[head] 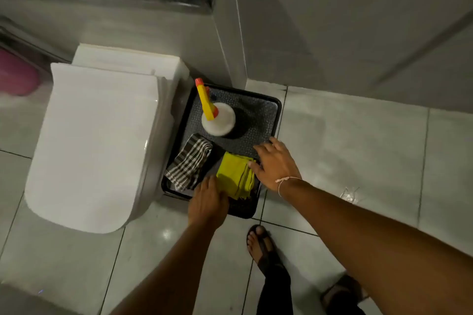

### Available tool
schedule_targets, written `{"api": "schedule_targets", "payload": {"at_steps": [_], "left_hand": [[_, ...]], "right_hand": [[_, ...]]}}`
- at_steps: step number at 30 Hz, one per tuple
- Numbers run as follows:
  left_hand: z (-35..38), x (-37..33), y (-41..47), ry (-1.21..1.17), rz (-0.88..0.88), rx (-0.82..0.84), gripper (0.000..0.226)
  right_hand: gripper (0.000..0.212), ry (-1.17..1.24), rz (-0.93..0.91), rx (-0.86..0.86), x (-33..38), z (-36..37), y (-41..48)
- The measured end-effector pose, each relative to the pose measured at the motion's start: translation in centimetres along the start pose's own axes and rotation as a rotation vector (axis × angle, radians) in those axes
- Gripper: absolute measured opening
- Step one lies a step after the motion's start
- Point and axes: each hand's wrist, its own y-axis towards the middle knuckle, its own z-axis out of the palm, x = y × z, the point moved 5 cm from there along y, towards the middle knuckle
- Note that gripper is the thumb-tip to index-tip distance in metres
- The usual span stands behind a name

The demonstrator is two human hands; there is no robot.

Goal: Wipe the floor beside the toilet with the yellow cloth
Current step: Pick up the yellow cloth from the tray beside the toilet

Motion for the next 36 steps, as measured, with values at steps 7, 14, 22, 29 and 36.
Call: {"api": "schedule_targets", "payload": {"at_steps": [7, 14, 22, 29, 36], "left_hand": [[1.5, 0.4, 3.1, -0.025, -0.079, -0.111, 0.049], [2.4, 0.7, 3.5, -0.162, -0.131, -0.185, 0.043], [1.9, 1.0, 3.4, -0.287, -0.169, -0.185, 0.034], [0.6, -0.9, 1.2, -0.446, -0.181, -0.242, 0.033], [-1.2, -6.9, -0.3, -0.545, -0.082, -0.287, 0.030]], "right_hand": [[0.071, -0.132, -0.028, -0.061, 0.3, 2.6, 2.6], [0.063, -0.244, -0.130, -0.057, 1.9, 3.9, 2.3], [0.037, -0.046, -0.085, -0.118, 2.3, 4.0, 2.2], [0.032, 0.370, 0.110, -0.159, 0.3, 1.6, 0.6], [0.031, 0.849, 0.300, -0.139, -3.2, -4.1, -2.0]]}}
